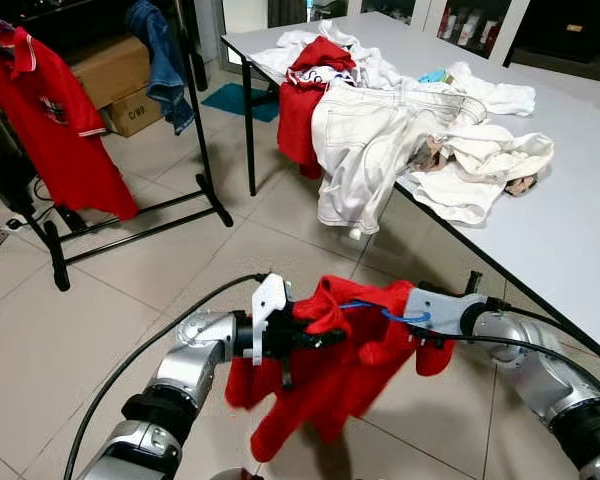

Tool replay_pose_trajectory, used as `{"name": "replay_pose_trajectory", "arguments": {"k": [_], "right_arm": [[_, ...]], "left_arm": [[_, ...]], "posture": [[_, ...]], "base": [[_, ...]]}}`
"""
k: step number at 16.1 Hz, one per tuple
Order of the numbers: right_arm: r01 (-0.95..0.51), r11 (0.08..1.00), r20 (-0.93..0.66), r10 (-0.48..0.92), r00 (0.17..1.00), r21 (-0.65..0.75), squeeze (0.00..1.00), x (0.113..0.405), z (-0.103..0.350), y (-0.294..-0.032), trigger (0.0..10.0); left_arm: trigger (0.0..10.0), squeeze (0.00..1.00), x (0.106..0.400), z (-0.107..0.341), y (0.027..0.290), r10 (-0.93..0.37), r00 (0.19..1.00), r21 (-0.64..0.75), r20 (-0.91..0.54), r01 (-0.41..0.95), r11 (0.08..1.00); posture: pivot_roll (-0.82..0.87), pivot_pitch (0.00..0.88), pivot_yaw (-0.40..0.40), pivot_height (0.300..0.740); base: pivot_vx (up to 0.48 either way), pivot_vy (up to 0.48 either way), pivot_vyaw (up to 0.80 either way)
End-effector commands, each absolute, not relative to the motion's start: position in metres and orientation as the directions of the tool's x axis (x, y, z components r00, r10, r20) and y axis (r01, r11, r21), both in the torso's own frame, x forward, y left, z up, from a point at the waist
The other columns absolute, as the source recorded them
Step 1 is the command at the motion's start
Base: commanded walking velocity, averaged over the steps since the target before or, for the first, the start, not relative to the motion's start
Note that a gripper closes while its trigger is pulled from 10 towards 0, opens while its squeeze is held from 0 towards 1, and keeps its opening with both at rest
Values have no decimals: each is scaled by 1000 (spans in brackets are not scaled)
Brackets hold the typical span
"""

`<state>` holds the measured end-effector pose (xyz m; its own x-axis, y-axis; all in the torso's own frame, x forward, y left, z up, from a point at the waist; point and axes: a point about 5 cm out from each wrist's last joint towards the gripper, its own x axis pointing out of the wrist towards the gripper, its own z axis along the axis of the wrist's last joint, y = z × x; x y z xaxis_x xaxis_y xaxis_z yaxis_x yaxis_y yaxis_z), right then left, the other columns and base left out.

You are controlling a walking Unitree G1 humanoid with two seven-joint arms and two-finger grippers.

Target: Hang hanger

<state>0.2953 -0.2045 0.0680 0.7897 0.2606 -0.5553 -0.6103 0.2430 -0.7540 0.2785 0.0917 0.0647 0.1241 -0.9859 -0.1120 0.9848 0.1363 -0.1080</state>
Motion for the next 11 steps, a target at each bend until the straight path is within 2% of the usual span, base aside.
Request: {"name": "replay_pose_trajectory", "arguments": {"k": [1, 2, 7, 10, 11], "right_arm": [[-580, 315, -518, 264, 814, -751, 0, 302, 75, -202, 10000], [-577, 367, -509, 272, 817, -730, 0, 305, 76, -198, 10000], [-577, 429, -489, 307, 817, -695, 0, 309, 78, -183, 10000], [-586, 551, -476, 347, 808, -594, 0, 308, 77, -174, 10000], [-586, 551, -476, 347, 808, -594, 0, 308, 77, -174, 10000]], "left_arm": [[0, 0, 275, 66, 85, -989, 75, -66, -129, 994, 84], [0, 0, 272, 64, 81, -988, 53, -59, -145, 996, 62], [0, 0, 274, 71, 66, -991, 23, -9, -135, 1000, 24], [0, 0, 272, 74, 58, -990, -19, 20, -141, 1000, -22], [0, 0, 272, 74, 58, -990, -19, 20, -141, 1000, -22]], "posture": [[-20, 0, -11, 740], [-21, 0, -10, 740], [-23, 0, -8, 740], [-21, 0, -10, 740], [-21, 0, -10, 740]], "base": [[0, 0, 0], [0, 0, 0], [0, 0, 0], [0, 0, 0], [0, 0, 0]]}}
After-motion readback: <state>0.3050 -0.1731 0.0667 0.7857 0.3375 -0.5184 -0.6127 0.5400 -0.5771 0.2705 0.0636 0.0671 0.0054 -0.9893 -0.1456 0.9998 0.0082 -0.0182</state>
